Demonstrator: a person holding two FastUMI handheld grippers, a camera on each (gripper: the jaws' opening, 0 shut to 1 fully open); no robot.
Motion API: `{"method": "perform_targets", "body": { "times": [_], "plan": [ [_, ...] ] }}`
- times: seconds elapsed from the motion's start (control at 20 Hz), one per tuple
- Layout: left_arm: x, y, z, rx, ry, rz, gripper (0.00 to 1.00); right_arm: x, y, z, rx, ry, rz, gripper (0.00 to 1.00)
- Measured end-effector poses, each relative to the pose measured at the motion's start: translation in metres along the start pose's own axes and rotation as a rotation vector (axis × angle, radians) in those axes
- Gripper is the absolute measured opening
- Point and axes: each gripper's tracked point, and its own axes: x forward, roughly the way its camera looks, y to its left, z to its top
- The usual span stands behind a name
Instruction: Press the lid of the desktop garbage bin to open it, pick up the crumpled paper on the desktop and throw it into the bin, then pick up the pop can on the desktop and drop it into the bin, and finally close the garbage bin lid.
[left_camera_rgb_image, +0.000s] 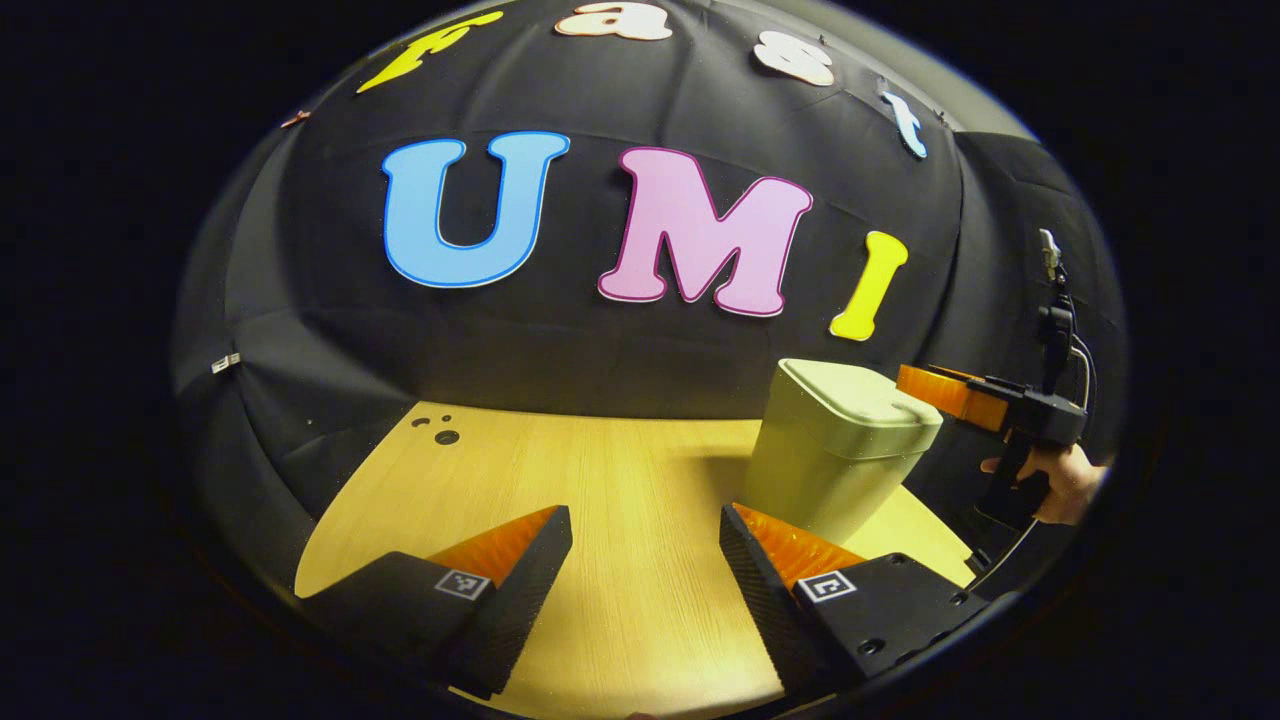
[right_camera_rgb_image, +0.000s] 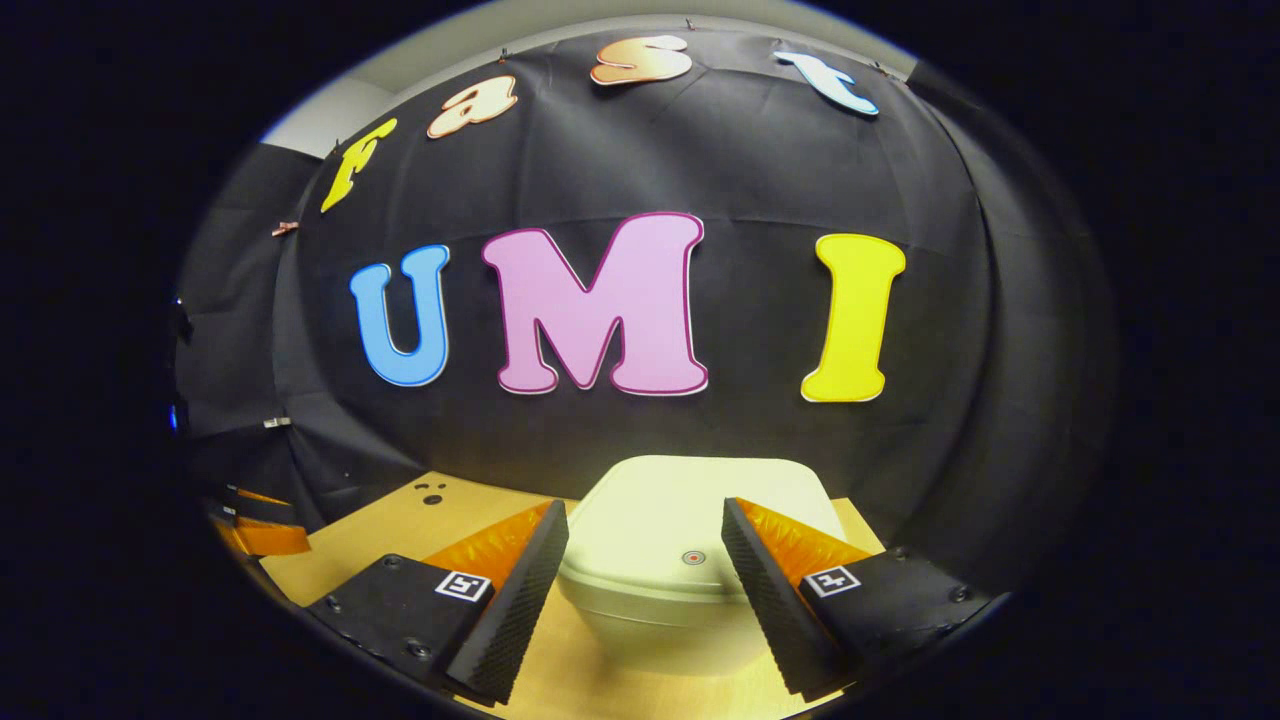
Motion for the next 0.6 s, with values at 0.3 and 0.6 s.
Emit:
{"method": "perform_targets", "body": {
  "times": [0.3,0.6],
  "plan": [
    [0.001,0.002,0.009,0.03,-0.049,-0.053,0.96,-0.044,0.045,0.0,0.007,-0.014,0.022,0.97],
    [0.002,0.007,0.01,0.03,-0.078,-0.102,0.96,-0.07,0.078,-0.021,-0.002,-0.007,0.037,0.97]
  ]
}}
